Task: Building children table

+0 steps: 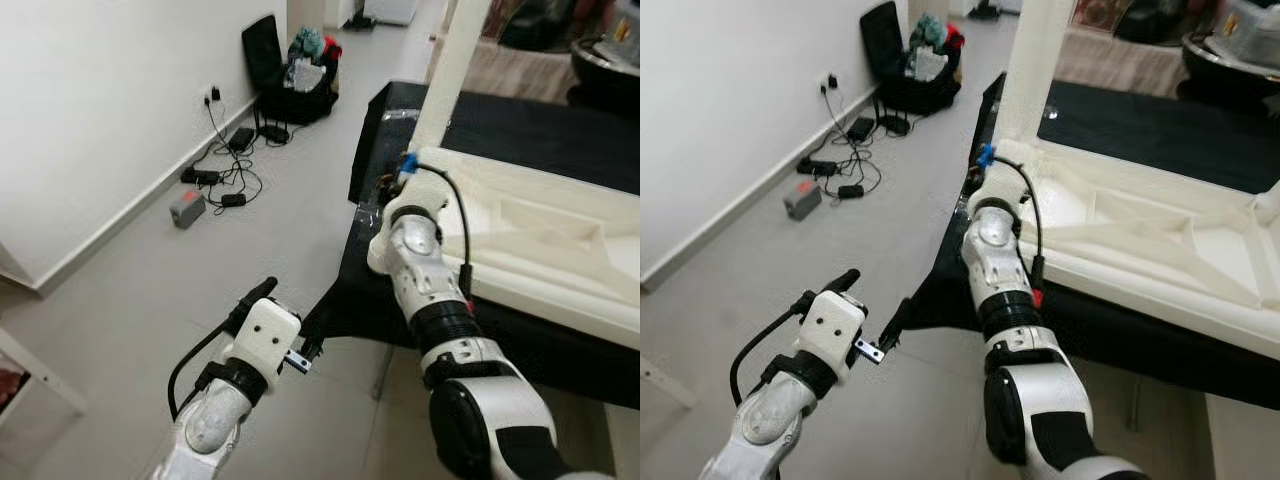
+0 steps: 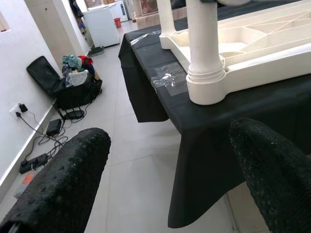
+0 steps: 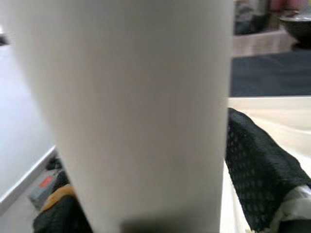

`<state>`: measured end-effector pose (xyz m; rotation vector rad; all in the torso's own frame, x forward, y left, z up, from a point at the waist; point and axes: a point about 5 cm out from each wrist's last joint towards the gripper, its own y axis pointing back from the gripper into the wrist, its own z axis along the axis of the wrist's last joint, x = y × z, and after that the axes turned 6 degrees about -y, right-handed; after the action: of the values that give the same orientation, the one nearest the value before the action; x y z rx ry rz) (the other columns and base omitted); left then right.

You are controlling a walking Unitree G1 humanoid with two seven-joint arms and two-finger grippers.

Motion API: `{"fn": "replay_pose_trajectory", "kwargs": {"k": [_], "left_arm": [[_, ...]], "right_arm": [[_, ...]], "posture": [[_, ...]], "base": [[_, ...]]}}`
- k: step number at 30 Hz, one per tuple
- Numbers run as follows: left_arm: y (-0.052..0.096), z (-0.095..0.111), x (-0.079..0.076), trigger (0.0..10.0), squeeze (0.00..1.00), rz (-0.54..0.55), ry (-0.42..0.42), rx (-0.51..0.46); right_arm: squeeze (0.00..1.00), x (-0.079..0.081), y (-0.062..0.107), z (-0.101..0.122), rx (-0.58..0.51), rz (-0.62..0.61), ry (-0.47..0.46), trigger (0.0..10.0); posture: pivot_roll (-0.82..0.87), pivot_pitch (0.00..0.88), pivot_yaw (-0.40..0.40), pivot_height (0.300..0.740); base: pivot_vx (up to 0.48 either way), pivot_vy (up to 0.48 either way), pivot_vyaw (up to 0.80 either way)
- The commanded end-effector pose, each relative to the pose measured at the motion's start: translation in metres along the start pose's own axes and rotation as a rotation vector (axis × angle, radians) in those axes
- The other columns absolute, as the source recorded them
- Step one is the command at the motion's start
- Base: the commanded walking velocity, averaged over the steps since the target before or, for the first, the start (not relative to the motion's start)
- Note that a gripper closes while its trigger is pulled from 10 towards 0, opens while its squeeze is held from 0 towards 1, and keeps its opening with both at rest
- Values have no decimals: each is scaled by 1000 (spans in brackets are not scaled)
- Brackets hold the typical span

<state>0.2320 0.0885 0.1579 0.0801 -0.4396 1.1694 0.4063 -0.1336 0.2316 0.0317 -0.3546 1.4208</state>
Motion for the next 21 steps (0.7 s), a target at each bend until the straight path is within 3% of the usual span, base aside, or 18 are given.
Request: {"fn": "replay_pose_trajectory", "kwargs": {"k": [1,6,8,10,11,13,15,18,19,21], "left_arm": [[0,-2,-2,10000,0,-12,-5,12],[0,-2,-2,10000,0,-13,-5,12],[0,-2,-2,10000,0,-12,-6,12],[0,-3,-1,10000,0,-11,-7,13],[0,-3,-1,10000,0,-12,-7,12],[0,-3,-1,10000,0,-12,-7,12],[0,-3,-1,10000,0,-12,-8,13],[0,-3,-1,10000,0,-12,-9,13],[0,-3,-1,10000,0,-13,-10,13],[0,-3,-1,10000,0,-13,-11,13]], "right_arm": [[0,-1,-6,11,-23,113,-22,10000],[0,-5,-9,11,33,275,-50,10000],[0,-12,-9,11,106,473,-53,10000],[0,-13,-9,12,114,501,-55,10000],[0,-12,-8,13,136,565,-66,10000],[0,-12,-8,13,136,565,-66,10000],[0,-7,-6,14,172,705,-105,10000],[0,-4,-5,15,189,770,-128,10000],[0,2,-1,13,236,893,-136,10000],[0,4,0,11,255,930,-133,10000]], "posture": [[114,111,-79,740],[115,111,-81,740],[119,113,-82,740],[119,113,-82,740],[122,113,-81,740],[122,113,-81,740],[121,114,-79,740],[121,115,-76,740],[129,115,-83,740],[128,115,-82,740]], "base": [[0,0,0],[0,0,0],[0,0,0],[0,0,0],[0,0,0],[0,0,0],[0,0,0],[0,0,0],[0,0,0],[0,0,0]]}}
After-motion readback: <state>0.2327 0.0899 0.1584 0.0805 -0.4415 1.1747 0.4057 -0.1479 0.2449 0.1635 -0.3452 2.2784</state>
